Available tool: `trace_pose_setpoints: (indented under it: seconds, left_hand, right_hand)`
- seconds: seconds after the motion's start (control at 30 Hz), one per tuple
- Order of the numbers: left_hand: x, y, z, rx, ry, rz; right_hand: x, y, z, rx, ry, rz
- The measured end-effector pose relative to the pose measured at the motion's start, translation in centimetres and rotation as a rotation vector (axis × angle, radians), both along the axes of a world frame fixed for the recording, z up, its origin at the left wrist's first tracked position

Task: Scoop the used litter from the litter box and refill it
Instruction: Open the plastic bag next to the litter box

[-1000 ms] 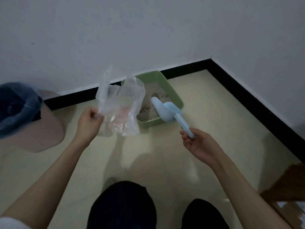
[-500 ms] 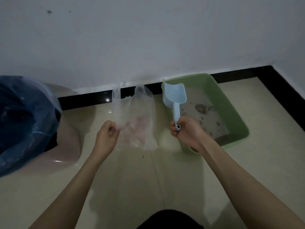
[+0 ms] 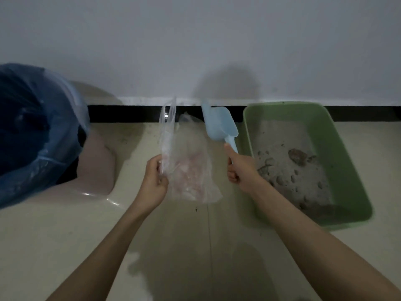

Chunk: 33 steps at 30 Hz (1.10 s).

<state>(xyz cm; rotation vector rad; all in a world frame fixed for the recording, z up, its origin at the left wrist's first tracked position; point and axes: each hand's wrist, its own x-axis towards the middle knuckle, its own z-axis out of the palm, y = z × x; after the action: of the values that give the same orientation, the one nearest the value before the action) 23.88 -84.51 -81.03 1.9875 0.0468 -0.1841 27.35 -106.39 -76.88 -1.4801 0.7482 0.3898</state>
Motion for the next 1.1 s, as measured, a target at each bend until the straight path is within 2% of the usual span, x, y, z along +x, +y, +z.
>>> trace_pose_setpoints:
  seconds: [0.13, 0.3, 0.37, 0.43, 0.53, 0.6, 0.73, 0.8, 0.93, 1.0, 1.1]
  left_hand:
    - [-1.6, 0.0, -4.3, 0.097, -0.015, 0.049]
    - [-4.8, -0.3, -6.5, 0.108, 0.159, 0.243]
    - [-5.5, -0.7, -6.1, 0.208, 0.226, 0.334]
    - [-4.7, -1.2, -5.3, 0.389, 0.275, 0.400]
    - [-2.2, -1.7, -4.0, 0.532, 0.273, 0.468]
    - [-0.9, -1.4, -3.5, 0.501, 0.207, 0.505]
    - [-1.9, -1.6, -1.6, 0.220, -0.033, 0.451]
    - [-3.4, -1.5, -0.5, 0.154, -0.103, 0.405]
    - [-5.9, -0.4, 1.4, 0.005, -0.129, 0.277]
    - [-6.8, 0.3, 2.2, -0.052, -0.126, 0.229]
    - [-7.6, 1.1, 2.7, -0.016, -0.163, 0.191]
  right_hand:
    - [-1.5, 0.3, -5.0, -0.307, -0.028, 0.147]
    - [-4.6, -1.1, -11.0, -0.413, -0.037, 0.153]
    - [-5.7, -1.9, -11.5, -0.449, -0.011, 0.226]
    - [-6.0, -2.3, -11.6, -0.463, 0.013, 0.307]
    - [-5.2, -2.1, -11.2, -0.578, 0.037, 0.430]
    - [-5.0, -1.6, -10.6, -0.677, -0.021, 0.498]
    - [-4.9, -0.2, -7.8, -0.884, -0.300, 0.480]
    - [-3.5, 1.2, -6.4, -0.746, -0.321, 0.382]
    - [0.8, 4.2, -4.5, -0.192, 0.020, 0.248]
    - [2.2, 5.0, -3.9, -0.089, 0.058, 0.223]
    - [3.8, 5.9, -3.7, -0.077, 0.028, 0.215]
